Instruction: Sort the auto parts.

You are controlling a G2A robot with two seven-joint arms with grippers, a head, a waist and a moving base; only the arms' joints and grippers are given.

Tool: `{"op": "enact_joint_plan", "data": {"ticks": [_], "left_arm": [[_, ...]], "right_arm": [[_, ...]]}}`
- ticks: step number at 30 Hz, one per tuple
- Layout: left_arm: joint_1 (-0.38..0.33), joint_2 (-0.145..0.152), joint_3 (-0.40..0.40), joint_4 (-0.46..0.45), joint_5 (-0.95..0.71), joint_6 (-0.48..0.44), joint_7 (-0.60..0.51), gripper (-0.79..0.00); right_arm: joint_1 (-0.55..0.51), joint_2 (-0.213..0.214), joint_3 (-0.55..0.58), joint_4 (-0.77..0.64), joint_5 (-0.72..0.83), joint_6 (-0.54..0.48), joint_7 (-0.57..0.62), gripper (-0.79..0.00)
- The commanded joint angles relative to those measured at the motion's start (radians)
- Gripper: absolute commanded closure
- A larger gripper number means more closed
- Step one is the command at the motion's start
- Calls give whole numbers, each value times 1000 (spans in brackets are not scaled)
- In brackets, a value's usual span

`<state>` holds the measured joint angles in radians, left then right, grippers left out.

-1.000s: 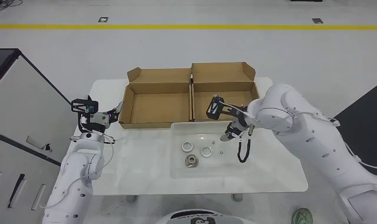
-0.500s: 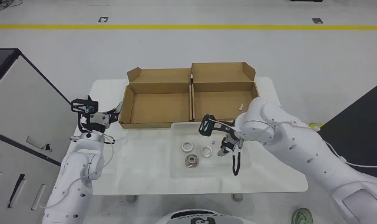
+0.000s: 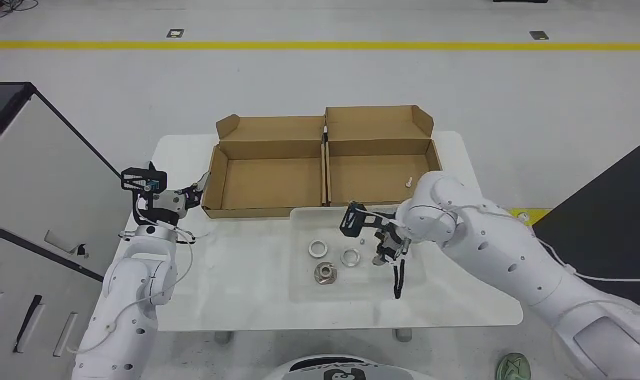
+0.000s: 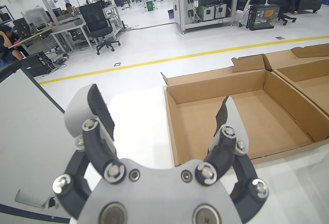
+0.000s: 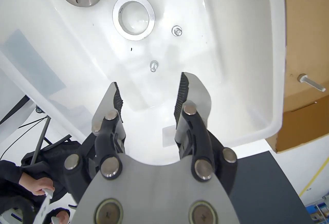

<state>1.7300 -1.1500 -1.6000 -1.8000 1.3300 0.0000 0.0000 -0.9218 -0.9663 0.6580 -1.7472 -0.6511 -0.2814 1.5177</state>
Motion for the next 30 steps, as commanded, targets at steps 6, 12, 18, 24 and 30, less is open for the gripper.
{"op": "enact_joint_plan", "data": {"ticks": [6, 12, 18, 24, 30], "left_arm": [[0, 0, 0, 0, 0, 0, 0, -785], [0, 0, 0, 0, 0, 0, 0, -785], [0, 0, 0, 0, 0, 0, 0, -785], [0, 0, 0, 0, 0, 0, 0, -785], [0, 0, 0, 0, 0, 0, 0, -785]], "right_arm": [[9, -12, -38, 33, -10, 2, 10, -366], [17, -24, -69, 60, -21, 5, 6, -351], [30, -40, -102, 90, -30, 7, -7, -345], [47, -56, -124, 122, -38, 14, -18, -305], [57, -66, -134, 143, -39, 18, -22, -283]]}}
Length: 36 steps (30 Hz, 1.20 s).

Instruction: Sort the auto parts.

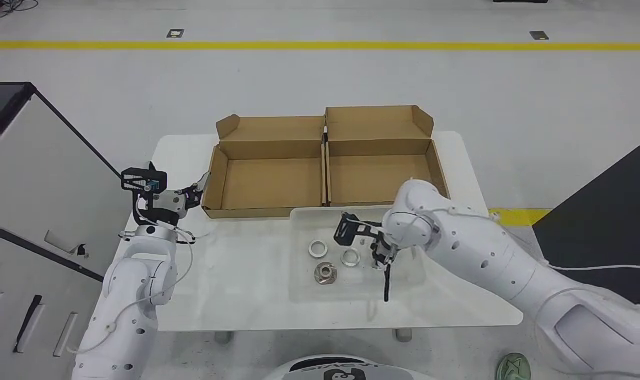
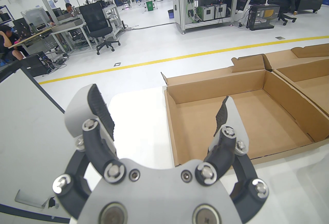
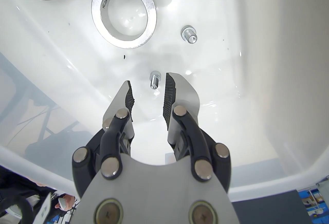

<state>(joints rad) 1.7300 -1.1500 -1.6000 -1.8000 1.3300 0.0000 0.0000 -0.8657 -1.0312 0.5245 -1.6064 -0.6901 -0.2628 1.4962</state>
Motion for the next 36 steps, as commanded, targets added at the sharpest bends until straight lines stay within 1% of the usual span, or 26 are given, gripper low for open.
{"op": "enact_joint_plan", "data": {"ticks": [1, 6, 12, 14, 17, 18, 23, 27, 31, 36], "left_arm": [[0, 0, 0, 0, 0, 0, 0, -785], [0, 0, 0, 0, 0, 0, 0, -785], [0, 0, 0, 0, 0, 0, 0, -785], [0, 0, 0, 0, 0, 0, 0, -785], [0, 0, 0, 0, 0, 0, 0, -785], [0, 0, 0, 0, 0, 0, 0, -785], [0, 0, 0, 0, 0, 0, 0, -785], [0, 0, 0, 0, 0, 0, 0, -785], [0, 0, 0, 0, 0, 0, 0, -785], [0, 0, 0, 0, 0, 0, 0, -785]], "right_arm": [[2, -2, -2, 5, 0, -2, -2, -283], [7, -8, -6, 20, 3, -3, -6, -271], [14, -16, -13, 40, 6, -5, -13, -231], [16, -18, -14, 46, 6, -4, -15, -200], [18, -21, -17, 58, 6, -5, -15, -123], [19, -22, -18, 62, 6, -4, -15, 0], [25, -24, -12, 60, 10, 3, -7, 0], [27, -12, 24, -1, 31, 20, 30, 0], [11, 17, 86, -91, 75, 28, 40, 0], [-4, 73, 169, -208, 150, 31, 40, 0]]}}
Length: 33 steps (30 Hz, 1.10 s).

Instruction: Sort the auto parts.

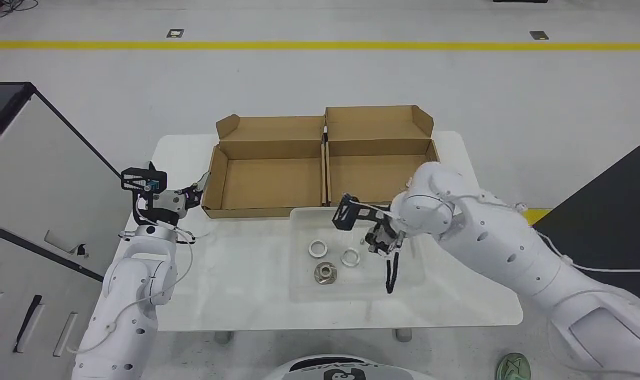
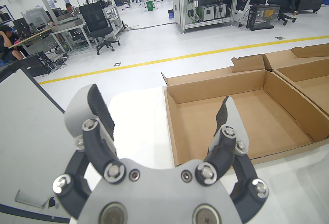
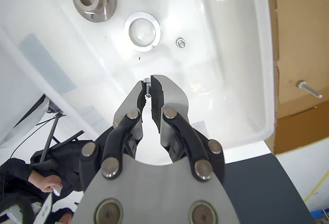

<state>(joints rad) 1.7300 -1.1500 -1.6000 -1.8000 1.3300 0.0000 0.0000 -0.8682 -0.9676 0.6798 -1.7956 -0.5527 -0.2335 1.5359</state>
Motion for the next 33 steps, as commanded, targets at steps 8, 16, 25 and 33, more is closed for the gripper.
{"op": "enact_joint_plan", "data": {"ticks": [8, 16, 25, 33], "left_arm": [[0, 0, 0, 0, 0, 0, 0, -785], [0, 0, 0, 0, 0, 0, 0, -785], [0, 0, 0, 0, 0, 0, 0, -785], [0, 0, 0, 0, 0, 0, 0, -785]], "right_arm": [[-5, 111, 142, -170, 217, 4, 0, 0], [-3, 165, 184, -217, 371, -12, 0, 0], [-15, 165, 214, -169, 432, 10, -79, 0], [-72, 183, 400, 71, 948, -50, -130, 0]]}}
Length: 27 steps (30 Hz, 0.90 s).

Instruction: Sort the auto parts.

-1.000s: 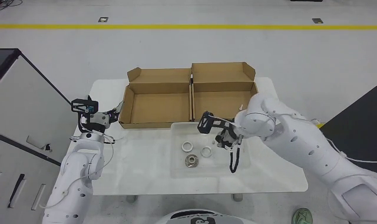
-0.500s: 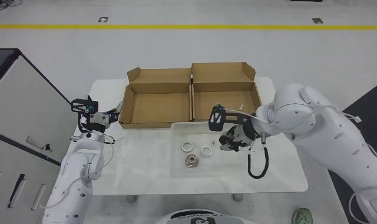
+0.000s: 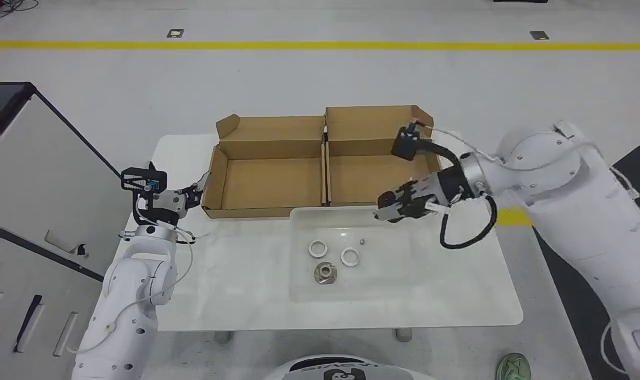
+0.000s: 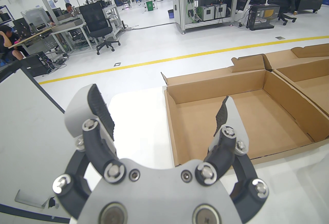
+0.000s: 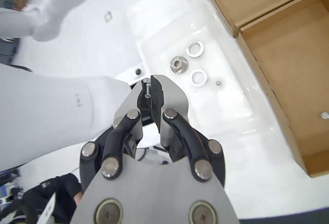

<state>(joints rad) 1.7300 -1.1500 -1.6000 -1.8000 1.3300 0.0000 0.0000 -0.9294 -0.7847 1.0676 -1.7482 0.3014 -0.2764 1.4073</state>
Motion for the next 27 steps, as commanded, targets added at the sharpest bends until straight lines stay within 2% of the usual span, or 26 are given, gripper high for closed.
{"op": "enact_joint_plan", "data": {"ticks": [1, 7, 14, 19, 27], "left_arm": [[0, 0, 0, 0, 0, 0, 0, -785], [0, 0, 0, 0, 0, 0, 0, -785], [0, 0, 0, 0, 0, 0, 0, -785], [0, 0, 0, 0, 0, 0, 0, -785], [0, 0, 0, 0, 0, 0, 0, -785]], "right_arm": [[-22, 0, 25, 51, 159, -12, -3, 0], [-52, -25, 22, 132, 576, -26, -14, 0], [32, -80, -44, 126, 889, -29, 5, 0], [102, -125, -98, 115, 1058, -15, 27, 0], [202, -190, -164, 94, 1184, 3, 38, 0]]}}
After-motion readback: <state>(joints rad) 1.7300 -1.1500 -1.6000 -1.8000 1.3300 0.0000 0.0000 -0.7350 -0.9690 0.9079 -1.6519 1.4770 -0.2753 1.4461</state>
